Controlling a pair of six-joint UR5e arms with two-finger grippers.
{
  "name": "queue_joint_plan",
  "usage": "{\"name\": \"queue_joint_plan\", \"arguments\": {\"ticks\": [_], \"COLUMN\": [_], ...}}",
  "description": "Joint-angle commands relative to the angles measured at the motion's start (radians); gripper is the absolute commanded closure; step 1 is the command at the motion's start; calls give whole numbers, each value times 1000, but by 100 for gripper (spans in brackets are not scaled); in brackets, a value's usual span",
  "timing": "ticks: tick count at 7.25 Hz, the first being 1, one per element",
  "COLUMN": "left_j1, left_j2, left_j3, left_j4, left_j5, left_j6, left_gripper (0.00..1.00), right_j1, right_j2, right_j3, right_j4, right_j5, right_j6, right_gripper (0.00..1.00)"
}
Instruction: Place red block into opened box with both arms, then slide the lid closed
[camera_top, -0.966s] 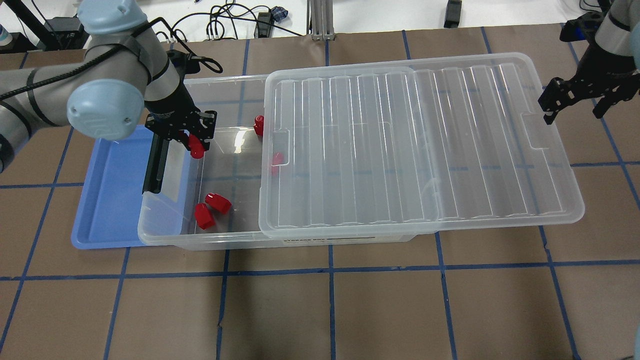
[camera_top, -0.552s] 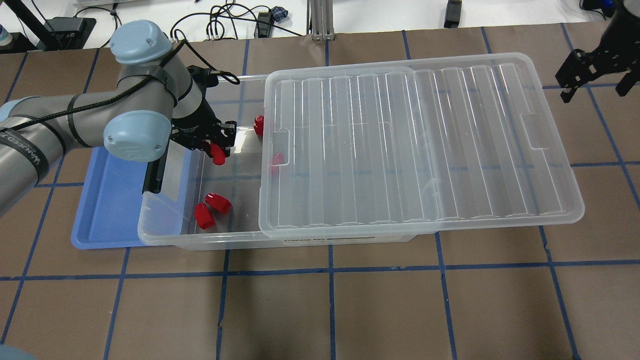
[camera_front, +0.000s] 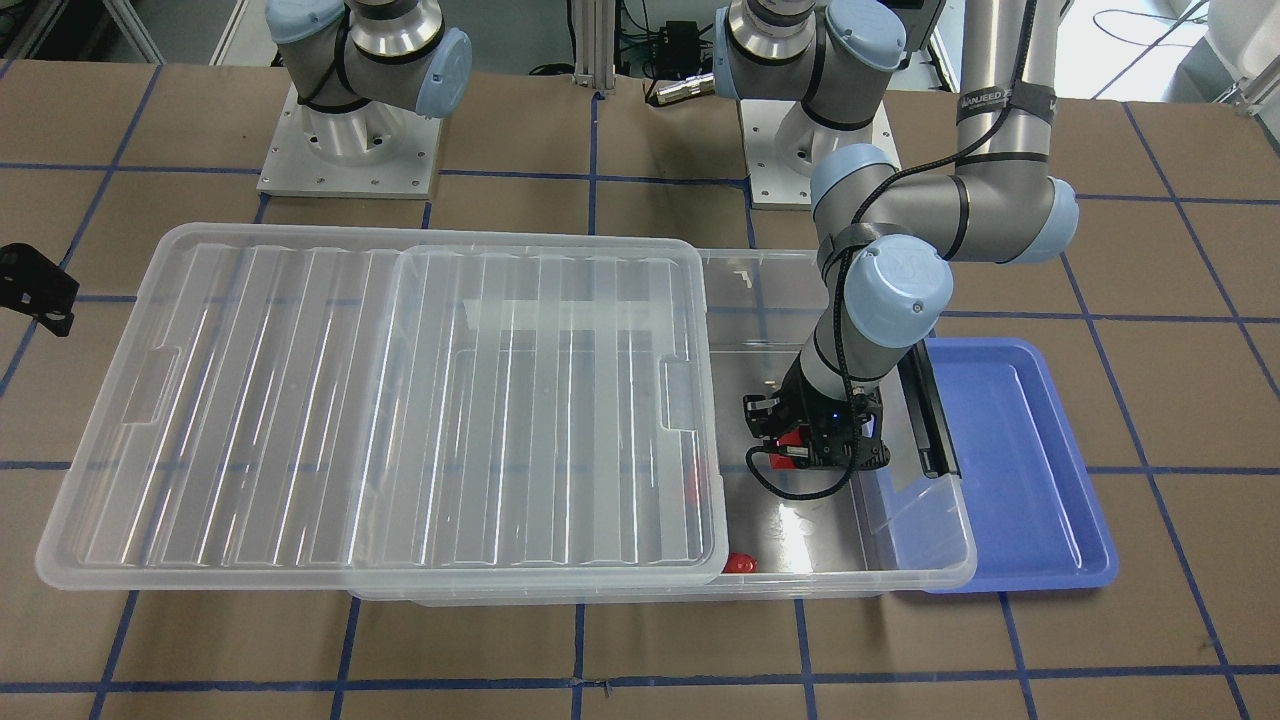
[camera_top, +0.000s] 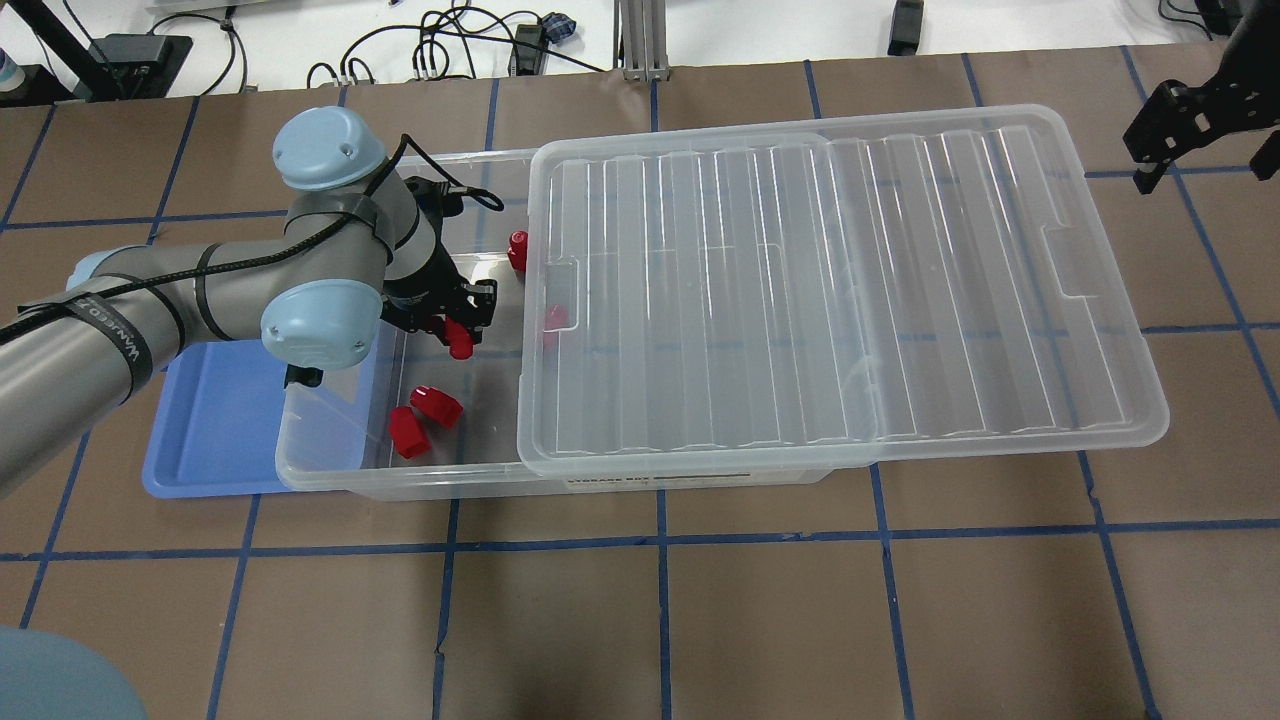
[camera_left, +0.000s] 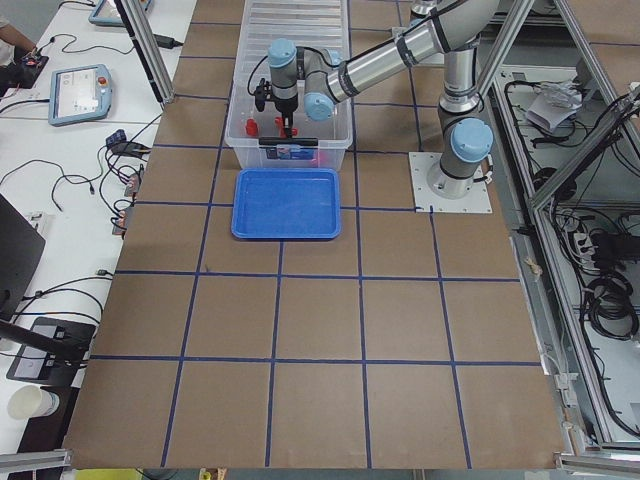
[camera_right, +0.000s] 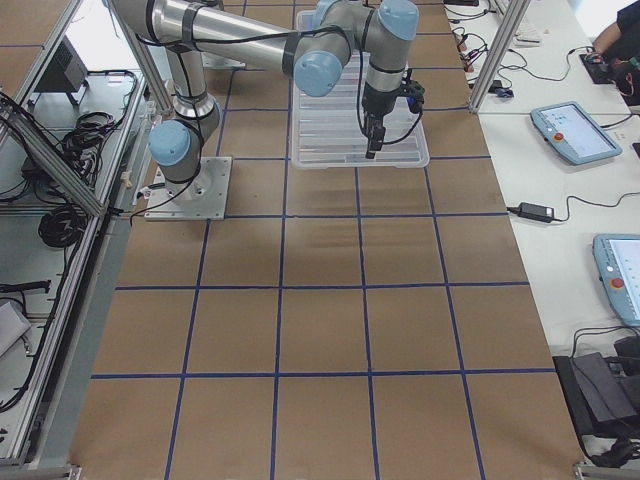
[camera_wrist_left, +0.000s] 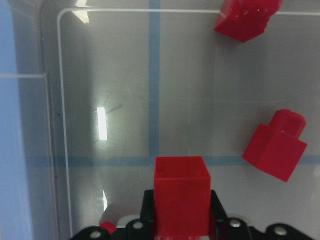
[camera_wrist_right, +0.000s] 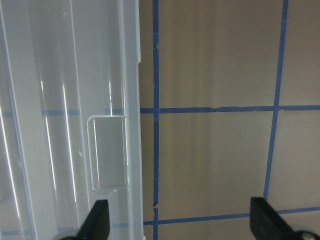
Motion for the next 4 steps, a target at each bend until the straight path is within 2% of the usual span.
{"name": "queue_joint_plan", "arguments": {"ticks": [1, 2, 3, 4], "left_j1": [0, 1, 1, -7], "left_j2": [-32, -42, -26, -13], "left_j3": [-8, 5, 28, 63], "left_j4": [39, 66, 88, 56], "left_j5": [17, 19, 8, 8], "left_j6": [-4, 5, -4, -10], "left_gripper": [87, 59, 24, 17], "right_j1": [-1, -1, -1, -1], "right_j2": [4, 6, 4, 1], "right_j3": [-5, -8, -5, -7], "right_j4": [-11, -9, -5, -2], "right_j5": [5, 0, 0, -1], "right_j6": [8, 8, 9, 9], "right_gripper": [0, 0, 0, 0]}}
